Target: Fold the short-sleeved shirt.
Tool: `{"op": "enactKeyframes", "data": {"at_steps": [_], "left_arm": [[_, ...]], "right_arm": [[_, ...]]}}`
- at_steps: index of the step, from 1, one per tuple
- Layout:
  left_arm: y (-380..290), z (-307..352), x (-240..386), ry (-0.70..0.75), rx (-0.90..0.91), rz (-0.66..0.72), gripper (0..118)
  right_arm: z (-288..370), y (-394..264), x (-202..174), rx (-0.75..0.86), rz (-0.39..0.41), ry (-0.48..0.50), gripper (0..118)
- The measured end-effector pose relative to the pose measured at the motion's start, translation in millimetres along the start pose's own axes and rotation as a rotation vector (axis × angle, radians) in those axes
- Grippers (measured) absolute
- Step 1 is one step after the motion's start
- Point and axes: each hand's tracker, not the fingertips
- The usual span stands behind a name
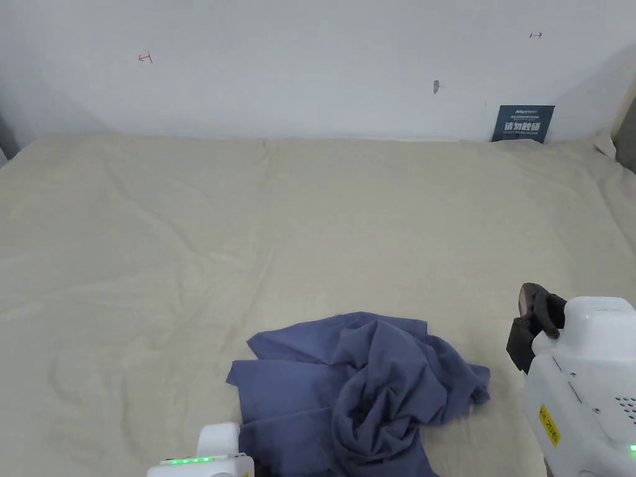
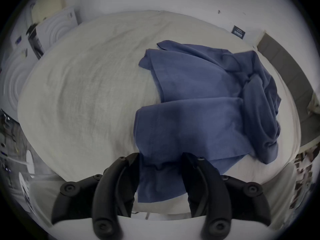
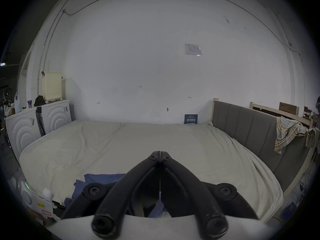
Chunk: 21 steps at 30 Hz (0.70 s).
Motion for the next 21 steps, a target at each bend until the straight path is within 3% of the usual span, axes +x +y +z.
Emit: {"op": "enactKeyframes", "data": {"at_steps": [2, 4, 6, 7, 8, 10, 11, 17, 21], "left_arm": [[-1.7, 5.4, 2.1, 0.000, 0.009, 0.007, 41], [-2.1, 13.9, 0.9, -0.081, 0.057, -0.015, 4], [-0.4, 20.4, 2.5, -0.126, 0.048, -0.010, 4], [0.2, 25.5, 1.3, -0.166, 0.070, -0.006, 4], [1.0, 33.4, 0.2, -0.172, 0.107, 0.017, 4], [7.7, 49.2, -6.0, -0.241, 0.163, 0.035, 4], [11.7, 56.4, -7.5, -0.242, 0.175, 0.037, 4], [32.5, 69.1, -11.7, -0.266, 0.219, 0.017, 4], [36.5, 62.0, -11.8, -0.266, 0.208, 0.019, 4]], "right_arm": [[-3.3, -1.3, 0.4, -0.011, 0.003, -0.003, 0], [-19.2, -12.1, 17.2, -0.039, 0.014, -0.016, 0], [-32.6, -17.9, 21.7, -0.107, 0.022, -0.021, 0], [-37.6, -21.6, 21.7, -0.135, 0.017, -0.012, 10], [-47.1, -27.0, 23.7, -0.184, 0.012, -0.004, 28], [-72.3, -40.3, 27.9, -0.299, 0.006, -0.001, 85], [-90.2, -55.1, 39.6, -0.350, -0.005, -0.006, 94], [-174.2, -121.4, 56.2, -0.649, -0.007, 0.002, 94], [-210.3, -163.4, 62.7, -0.827, -0.070, 0.022, 93]]}}
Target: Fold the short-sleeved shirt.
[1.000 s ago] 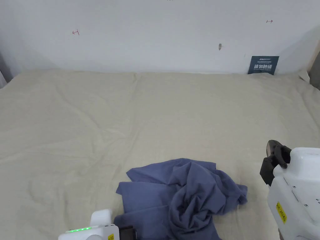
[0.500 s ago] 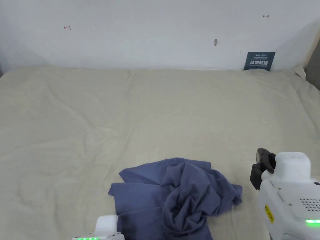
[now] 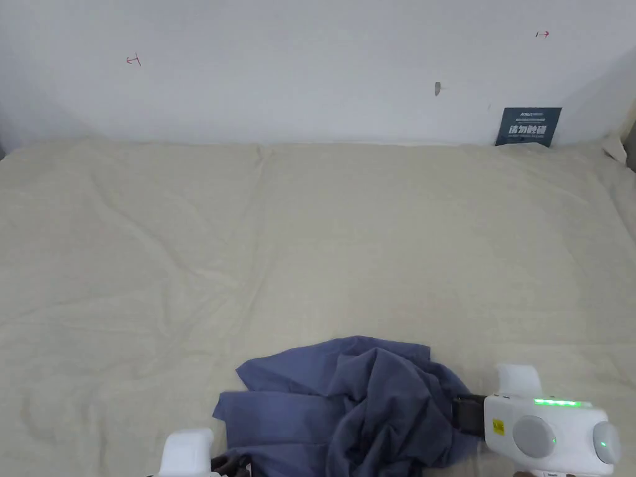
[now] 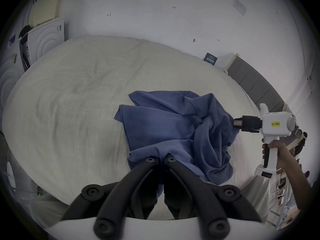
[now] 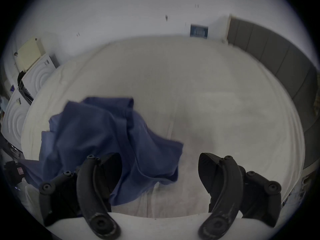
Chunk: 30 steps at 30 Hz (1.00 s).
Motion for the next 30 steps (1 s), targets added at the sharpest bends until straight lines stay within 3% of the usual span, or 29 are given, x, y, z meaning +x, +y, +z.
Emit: {"op": "enactKeyframes", "data": {"at_steps": [1, 2, 4, 7, 10, 19, 24, 30], "left_arm": [[-0.7, -1.0, 0.5, 0.006, -0.003, -0.007, 4], [-1.5, -1.7, 0.6, 0.010, -0.002, -0.016, 4], [-1.0, -2.6, 0.3, 0.003, -0.012, -0.019, 4], [-1.6, -3.4, -0.5, 0.000, -0.018, -0.020, 4], [1.2, -1.9, -5.1, -0.014, -0.012, -0.004, 4], [60.7, 29.3, -7.0, -0.081, 0.143, 0.037, 4], [137.4, 60.8, -16.9, -0.053, 0.298, 0.027, 4], [247.4, 96.2, -23.6, 0.015, 0.418, -0.002, 4]], "right_arm": [[-6.9, 0.7, -0.2, -0.055, 0.000, -0.009, 90], [-6.9, -4.0, -7.5, -0.091, -0.005, -0.009, 80], [-5.8, -8.9, -9.6, -0.049, 0.016, -0.012, 37], [-1.0, -11.3, -13.0, 0.000, 0.029, -0.007, 7], [19.2, -10.8, -15.8, 0.060, 0.002, 0.006, 6], [144.5, 36.7, -28.2, 0.391, 0.072, 0.005, 6], [201.6, 94.9, -21.7, 0.532, 0.108, 0.006, 6], [251.2, 165.8, -23.5, 0.686, 0.134, -0.073, 6]]}}
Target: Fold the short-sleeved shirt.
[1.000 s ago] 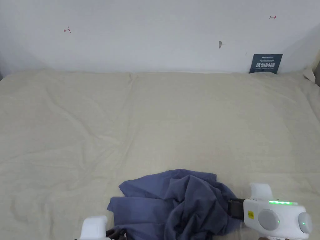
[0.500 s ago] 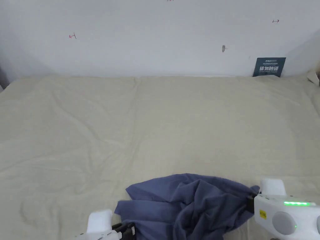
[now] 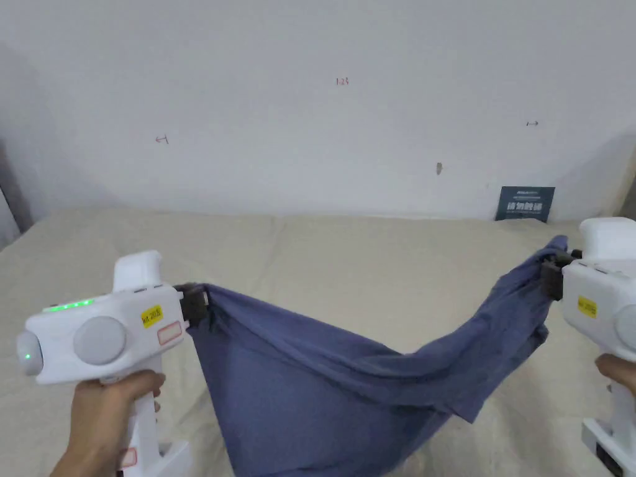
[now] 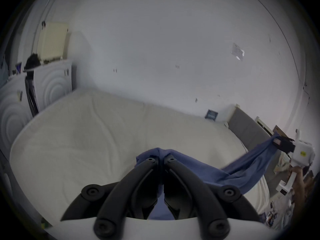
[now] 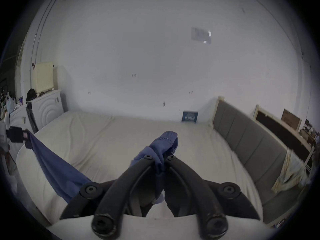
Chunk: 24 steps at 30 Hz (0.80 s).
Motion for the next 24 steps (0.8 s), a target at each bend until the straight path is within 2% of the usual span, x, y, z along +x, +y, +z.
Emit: {"op": "enactKeyframes", "data": {"at_steps": [6, 12, 18, 24], "left_arm": [[111.3, -17.5, 5.4, 0.069, 0.120, -0.018, 4], [189.7, -50.1, 11.5, 0.160, 0.156, -0.056, 4], [209.4, -92.1, 8.5, 0.212, 0.152, -0.104, 4], [189.5, -134.3, -7.8, 0.259, 0.113, -0.120, 4]], "right_arm": [[-19.5, 75.5, 6.3, 0.091, 0.011, -0.048, 6], [-45.4, 123.7, 17.1, 0.155, -0.013, -0.072, 6], [-75.7, 124.9, 9.1, 0.164, -0.017, -0.073, 6], [-112.4, 90.0, -9.4, 0.112, -0.050, -0.054, 6]]}}
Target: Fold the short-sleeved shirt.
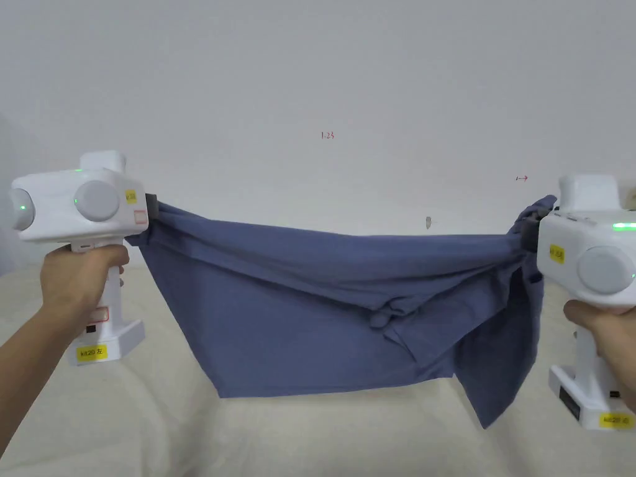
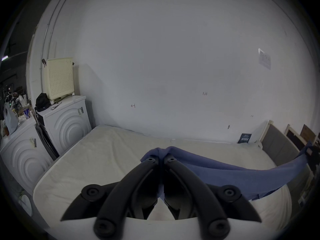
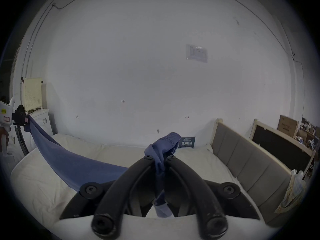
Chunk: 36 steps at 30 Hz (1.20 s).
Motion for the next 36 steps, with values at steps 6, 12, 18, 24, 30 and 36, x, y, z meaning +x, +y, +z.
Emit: {"op": "enactKeyframes", "data": {"at_steps": [6, 12, 18, 24, 30, 36], "left_arm": [[-50.1, -27.2, -12.8, 0.039, -0.061, -0.040, 4], [-111.5, -33.7, -22.2, 0.058, -0.162, -0.060, 4], [-185.4, -0.6, -33.5, 0.040, -0.240, -0.071, 4], [-265.3, 53.6, -53.5, 0.040, -0.309, -0.107, 4], [-326.7, 128.4, -69.5, 0.044, -0.372, -0.082, 4], [-380.8, 190.7, -84.3, 0.059, -0.442, -0.070, 4]], "right_arm": [[-11.5, -19.1, -2.9, -0.085, -0.020, 0.012, 6], [-39.2, -126.7, -21.7, -0.199, -0.033, 0.016, 6], [7.5, -183.6, -28.6, -0.282, -0.047, 0.019, 6], [65.7, -231.1, 1.7, -0.329, -0.049, 0.026, 6], [141.0, -267.8, 12.2, -0.354, -0.061, 0.025, 6], [202.9, -312.0, 22.2, -0.405, -0.051, 0.018, 6]]}}
